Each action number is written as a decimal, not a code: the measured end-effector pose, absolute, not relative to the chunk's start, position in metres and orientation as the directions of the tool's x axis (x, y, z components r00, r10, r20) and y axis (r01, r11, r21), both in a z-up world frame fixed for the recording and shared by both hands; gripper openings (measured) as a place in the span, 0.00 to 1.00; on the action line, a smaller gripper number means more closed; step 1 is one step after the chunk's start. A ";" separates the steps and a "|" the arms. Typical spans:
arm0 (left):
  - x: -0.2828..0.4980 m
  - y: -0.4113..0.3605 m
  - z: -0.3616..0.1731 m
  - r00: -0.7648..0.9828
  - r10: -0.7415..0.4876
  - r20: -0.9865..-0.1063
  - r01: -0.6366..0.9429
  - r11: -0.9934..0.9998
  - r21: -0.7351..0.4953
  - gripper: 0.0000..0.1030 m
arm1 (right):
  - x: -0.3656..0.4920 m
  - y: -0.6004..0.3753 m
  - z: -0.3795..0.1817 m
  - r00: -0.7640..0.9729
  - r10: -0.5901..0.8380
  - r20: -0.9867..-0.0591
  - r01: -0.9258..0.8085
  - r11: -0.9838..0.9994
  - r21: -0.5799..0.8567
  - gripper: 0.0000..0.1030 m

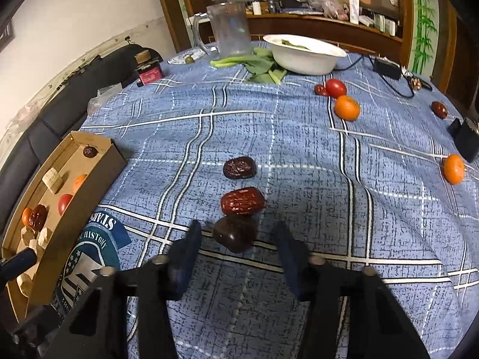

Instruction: Organize fruits

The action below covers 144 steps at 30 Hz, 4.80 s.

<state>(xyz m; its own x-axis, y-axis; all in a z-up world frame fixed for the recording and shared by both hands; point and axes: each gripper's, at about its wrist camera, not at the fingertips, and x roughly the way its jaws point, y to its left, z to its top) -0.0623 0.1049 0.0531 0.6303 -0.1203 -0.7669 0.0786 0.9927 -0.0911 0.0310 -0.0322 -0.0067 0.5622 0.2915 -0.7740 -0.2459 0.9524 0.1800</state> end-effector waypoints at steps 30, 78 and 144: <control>0.063 0.007 0.013 0.556 -0.290 -0.779 0.222 0.955 -0.197 0.25 | 0.017 -0.139 0.005 0.615 0.238 -0.752 0.028 0.946 0.323 0.27; -0.123 0.301 0.054 0.716 0.042 -0.696 -0.292 0.925 -0.244 0.26 | -0.103 0.177 0.032 0.443 0.520 -0.730 -0.622 0.765 0.168 0.28; -0.259 0.188 0.090 0.770 0.331 -0.545 -0.362 0.931 0.053 1.00 | -0.226 0.073 0.034 0.702 0.285 -0.652 -0.304 0.949 0.088 0.83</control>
